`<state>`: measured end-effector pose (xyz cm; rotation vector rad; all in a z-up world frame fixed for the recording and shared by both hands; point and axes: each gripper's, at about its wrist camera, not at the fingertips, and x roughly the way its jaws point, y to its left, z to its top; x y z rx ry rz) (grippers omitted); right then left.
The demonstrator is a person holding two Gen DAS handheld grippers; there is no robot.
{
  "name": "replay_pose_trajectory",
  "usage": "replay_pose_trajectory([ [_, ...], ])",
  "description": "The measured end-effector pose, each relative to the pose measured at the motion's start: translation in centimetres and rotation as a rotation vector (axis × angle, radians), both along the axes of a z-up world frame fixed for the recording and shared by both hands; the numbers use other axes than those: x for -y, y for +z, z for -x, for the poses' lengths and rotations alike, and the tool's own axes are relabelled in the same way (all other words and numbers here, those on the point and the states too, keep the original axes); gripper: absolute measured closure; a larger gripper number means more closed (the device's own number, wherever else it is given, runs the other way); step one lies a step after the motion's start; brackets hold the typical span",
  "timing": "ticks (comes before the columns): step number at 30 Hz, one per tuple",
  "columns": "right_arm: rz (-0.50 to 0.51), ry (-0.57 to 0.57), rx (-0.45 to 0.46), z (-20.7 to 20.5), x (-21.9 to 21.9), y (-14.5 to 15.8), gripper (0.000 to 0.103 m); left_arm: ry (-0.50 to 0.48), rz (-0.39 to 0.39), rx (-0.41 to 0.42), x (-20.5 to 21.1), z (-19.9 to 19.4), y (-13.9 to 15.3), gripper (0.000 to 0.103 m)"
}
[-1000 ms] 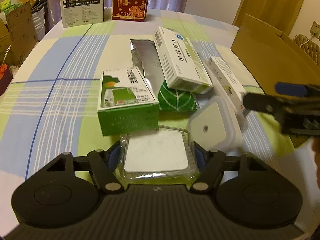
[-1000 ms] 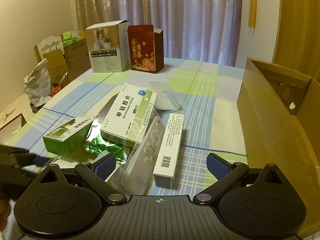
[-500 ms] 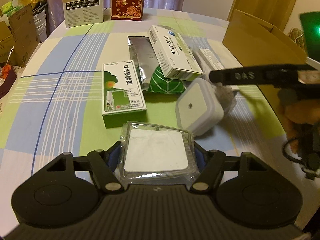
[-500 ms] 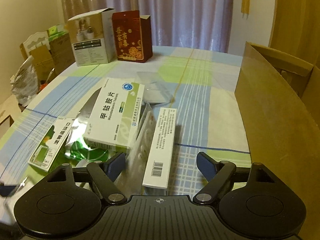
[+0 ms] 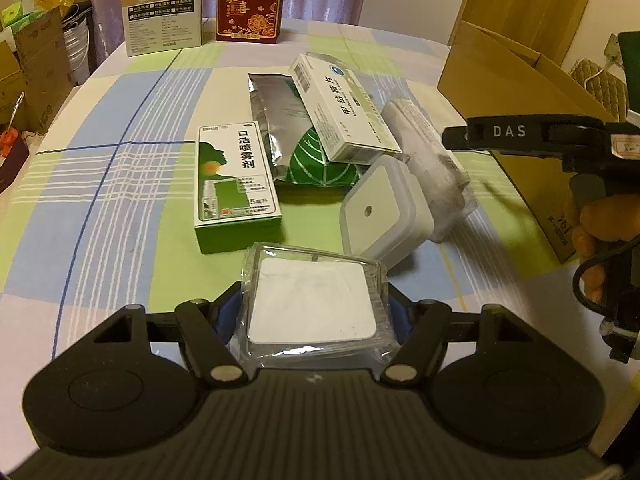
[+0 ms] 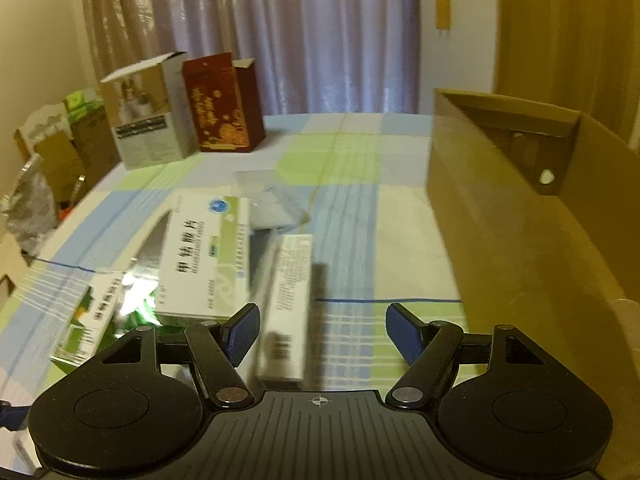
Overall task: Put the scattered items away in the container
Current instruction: 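Grasp the long white barcode box with the right tool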
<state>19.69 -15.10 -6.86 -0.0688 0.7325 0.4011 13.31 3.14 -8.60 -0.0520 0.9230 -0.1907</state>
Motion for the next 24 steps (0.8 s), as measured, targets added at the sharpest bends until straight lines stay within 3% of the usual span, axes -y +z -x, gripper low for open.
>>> replay_pose_trajectory([
  [12,0.073,0.1,-0.036,-0.3,-2.3,-1.5,0.027,-0.009,0.0,-0.012,0.4,0.0,-0.2,0.036],
  [18,0.087,0.081,-0.062,-1.9,-2.5,-2.6,0.027,-0.011,0.003,-0.018,0.5,0.0,-0.4,0.036],
  [20,0.076,0.093,-0.08,-2.3,-2.5,-2.9,0.044,-0.013,0.002,-0.019,0.5,0.0,-0.5,0.036],
  [22,0.073,0.107,-0.094,-2.6,-2.6,-3.2,0.048,-0.014,0.001,-0.018,0.5,0.0,-0.5,0.036],
  [24,0.076,0.117,-0.105,-2.8,-2.8,-3.4,0.069,-0.017,-0.001,-0.017,0.5,0.0,-0.4,0.036],
])
